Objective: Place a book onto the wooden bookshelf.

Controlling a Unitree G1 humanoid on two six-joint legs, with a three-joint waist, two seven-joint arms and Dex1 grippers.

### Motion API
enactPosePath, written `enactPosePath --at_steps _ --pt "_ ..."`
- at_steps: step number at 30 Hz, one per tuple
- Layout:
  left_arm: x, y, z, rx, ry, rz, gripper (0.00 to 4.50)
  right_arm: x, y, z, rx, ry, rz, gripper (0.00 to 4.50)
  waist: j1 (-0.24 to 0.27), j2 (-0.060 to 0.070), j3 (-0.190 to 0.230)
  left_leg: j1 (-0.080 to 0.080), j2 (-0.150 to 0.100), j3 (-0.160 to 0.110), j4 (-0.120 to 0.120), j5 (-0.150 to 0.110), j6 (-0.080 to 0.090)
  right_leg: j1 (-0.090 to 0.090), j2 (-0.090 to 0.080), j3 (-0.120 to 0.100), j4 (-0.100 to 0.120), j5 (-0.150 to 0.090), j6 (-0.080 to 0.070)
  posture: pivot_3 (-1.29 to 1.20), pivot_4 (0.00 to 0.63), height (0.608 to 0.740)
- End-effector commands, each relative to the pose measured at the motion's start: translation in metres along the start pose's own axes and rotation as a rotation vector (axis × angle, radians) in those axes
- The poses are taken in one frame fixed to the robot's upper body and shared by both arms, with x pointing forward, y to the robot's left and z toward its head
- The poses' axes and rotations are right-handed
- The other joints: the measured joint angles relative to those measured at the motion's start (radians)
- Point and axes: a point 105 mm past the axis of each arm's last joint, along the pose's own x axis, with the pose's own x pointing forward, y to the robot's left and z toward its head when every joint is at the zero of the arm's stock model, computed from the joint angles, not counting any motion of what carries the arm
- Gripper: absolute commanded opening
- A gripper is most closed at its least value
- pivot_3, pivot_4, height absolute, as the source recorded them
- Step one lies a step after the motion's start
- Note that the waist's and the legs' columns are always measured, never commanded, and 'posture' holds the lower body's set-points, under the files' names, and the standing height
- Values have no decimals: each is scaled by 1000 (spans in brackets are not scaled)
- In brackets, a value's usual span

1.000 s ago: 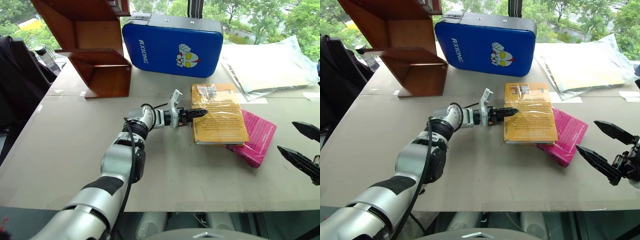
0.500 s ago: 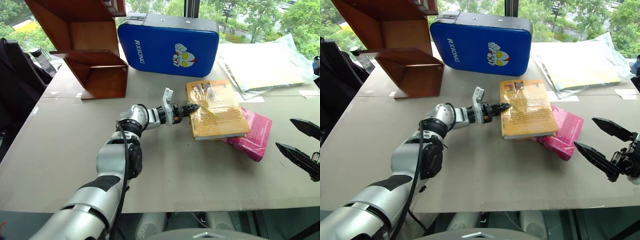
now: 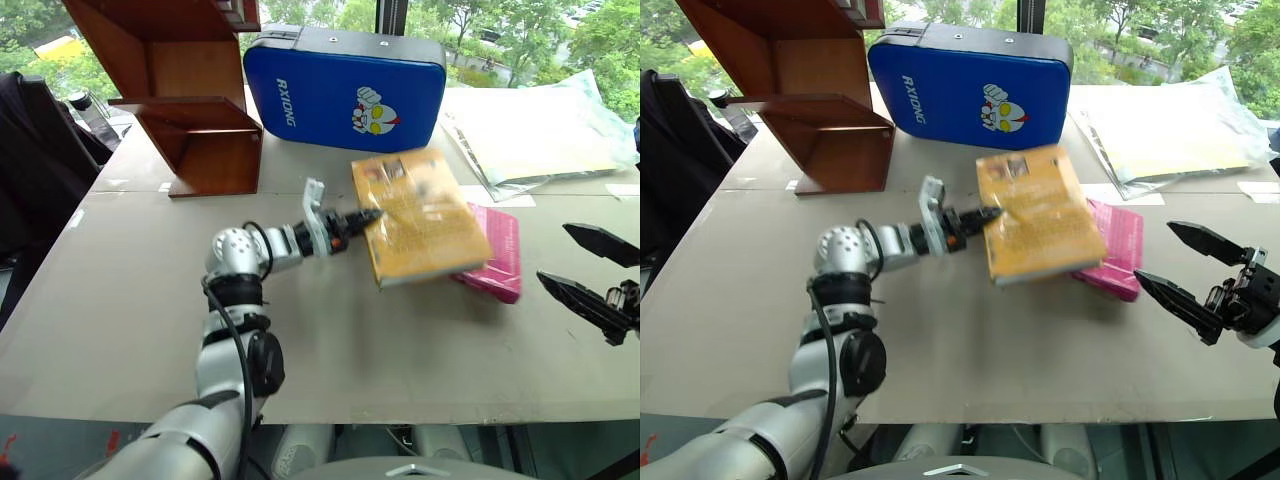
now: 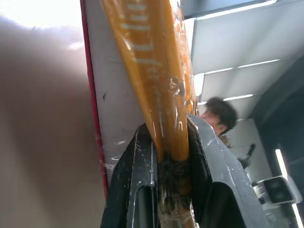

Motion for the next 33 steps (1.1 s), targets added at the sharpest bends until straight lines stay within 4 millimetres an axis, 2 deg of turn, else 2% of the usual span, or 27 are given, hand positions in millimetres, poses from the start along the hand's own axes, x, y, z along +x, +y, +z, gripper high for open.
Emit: enactPosePath --at_steps 1,4,9,11,13,16,24,27,30,33 --pt "5 6 -6 80 22 64 323 -3 2 7 -34 -4 2 4500 0 0 0 0 0 0 0 0 0 0 0 0 0 0 0 0 150 740" --pt "6 16 -5 124 -4 109 323 -5 3 7 -35 -2 -3 4500 0 1 -1 2 0 0 0 -1 1 2 0 0 0 0 0 0 150 740" --pt "4 8 4 163 -28 62 323 -7 4 6 -34 1 -10 4500 -3 1 -1 2 0 0 2 -1 2 3 0 0 0 0 0 0 150 740" --pt "4 6 3 160 -20 49 1300 -7 3 5 -33 2 -11 4500 -4 1 -1 2 0 0 2 -1 2 3 0 0 0 0 0 0 150 740" --pt "4 2 3 146 -18 26 2026 -7 3 4 -33 2 -9 4500 -5 1 -1 2 0 0 2 -1 2 3 0 0 0 0 0 0 150 740" --pt "4 3 4 138 -29 39 3380 -6 2 4 -33 0 -6 4500 -5 1 -1 2 0 0 2 -1 2 2 0 0 0 0 0 0 150 740" --pt "-6 4 10 16 -57 2 3380 -8 1 3 -36 1 -4 4500 -6 1 -1 2 0 0 2 -1 2 2 0 0 0 0 0 0 150 740" --pt "-8 1 13 -7 -68 -23 2779 -9 0 3 -38 3 -6 4500 -7 1 -1 2 0 0 2 -1 2 2 0 0 0 0 0 0 150 740" --pt "-6 -6 10 -2 -45 -54 1430 -10 0 2 -43 8 -9 4500 -6 1 -1 2 0 0 2 -1 2 2 0 0 0 0 0 0 150 740" --pt "-4 -12 7 -1 -24 -84 318 -12 -1 2 -48 12 -11 4500 -6 1 -1 2 0 0 2 -1 2 2 0 0 0 0 0 0 150 740"
